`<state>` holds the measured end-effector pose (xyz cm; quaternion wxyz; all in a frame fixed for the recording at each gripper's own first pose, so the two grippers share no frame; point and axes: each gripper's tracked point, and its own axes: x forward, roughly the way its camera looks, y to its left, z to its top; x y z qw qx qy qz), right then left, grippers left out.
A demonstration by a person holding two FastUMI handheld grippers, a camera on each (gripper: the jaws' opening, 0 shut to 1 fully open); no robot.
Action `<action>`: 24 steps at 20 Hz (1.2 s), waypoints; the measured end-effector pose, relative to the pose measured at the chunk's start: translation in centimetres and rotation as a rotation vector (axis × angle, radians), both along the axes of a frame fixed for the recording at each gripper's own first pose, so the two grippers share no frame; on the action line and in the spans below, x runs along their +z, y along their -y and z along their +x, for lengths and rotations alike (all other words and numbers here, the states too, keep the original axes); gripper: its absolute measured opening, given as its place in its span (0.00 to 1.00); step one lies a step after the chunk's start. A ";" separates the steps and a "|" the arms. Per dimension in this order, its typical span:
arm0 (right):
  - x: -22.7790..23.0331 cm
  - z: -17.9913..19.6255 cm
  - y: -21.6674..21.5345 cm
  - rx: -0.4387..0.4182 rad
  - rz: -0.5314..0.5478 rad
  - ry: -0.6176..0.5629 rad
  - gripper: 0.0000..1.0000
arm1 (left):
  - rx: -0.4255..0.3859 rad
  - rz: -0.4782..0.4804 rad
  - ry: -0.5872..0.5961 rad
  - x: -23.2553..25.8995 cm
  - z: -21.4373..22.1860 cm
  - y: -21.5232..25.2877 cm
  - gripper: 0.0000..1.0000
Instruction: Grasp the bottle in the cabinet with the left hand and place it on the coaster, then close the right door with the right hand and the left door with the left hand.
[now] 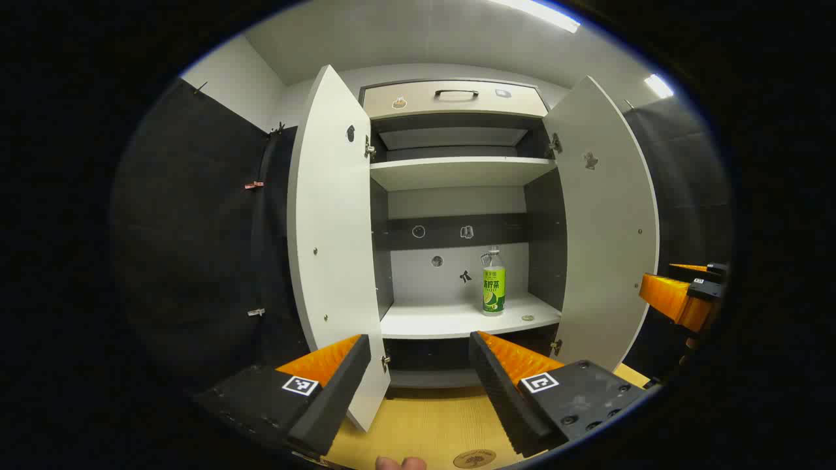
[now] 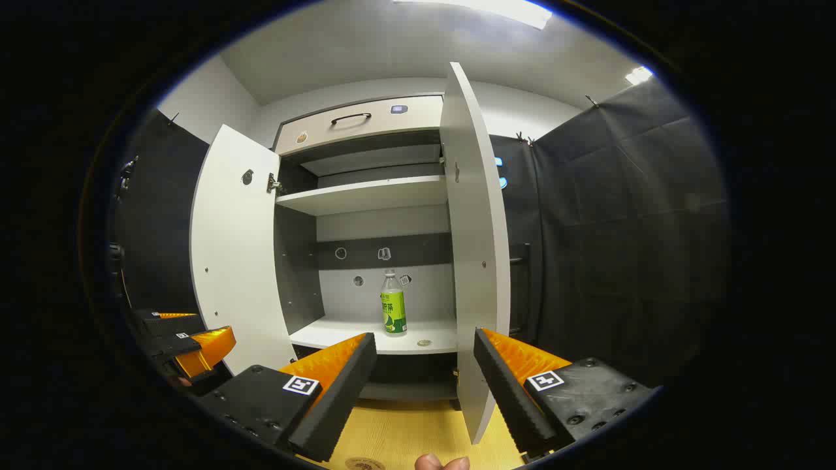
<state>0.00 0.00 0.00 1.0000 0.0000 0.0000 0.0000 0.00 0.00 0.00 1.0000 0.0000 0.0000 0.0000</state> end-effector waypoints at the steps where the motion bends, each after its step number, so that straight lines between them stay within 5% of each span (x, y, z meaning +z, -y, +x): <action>1: -0.2 0.0 -0.1 0.005 -0.003 -0.005 0.99 | 0.002 0.003 0.003 0.1 0.0 0.0 0.96; 24: 0.1 1.8 2.1 -0.042 0.002 -0.011 0.99 | -0.090 -0.006 0.033 1.3 5.2 4.1 0.96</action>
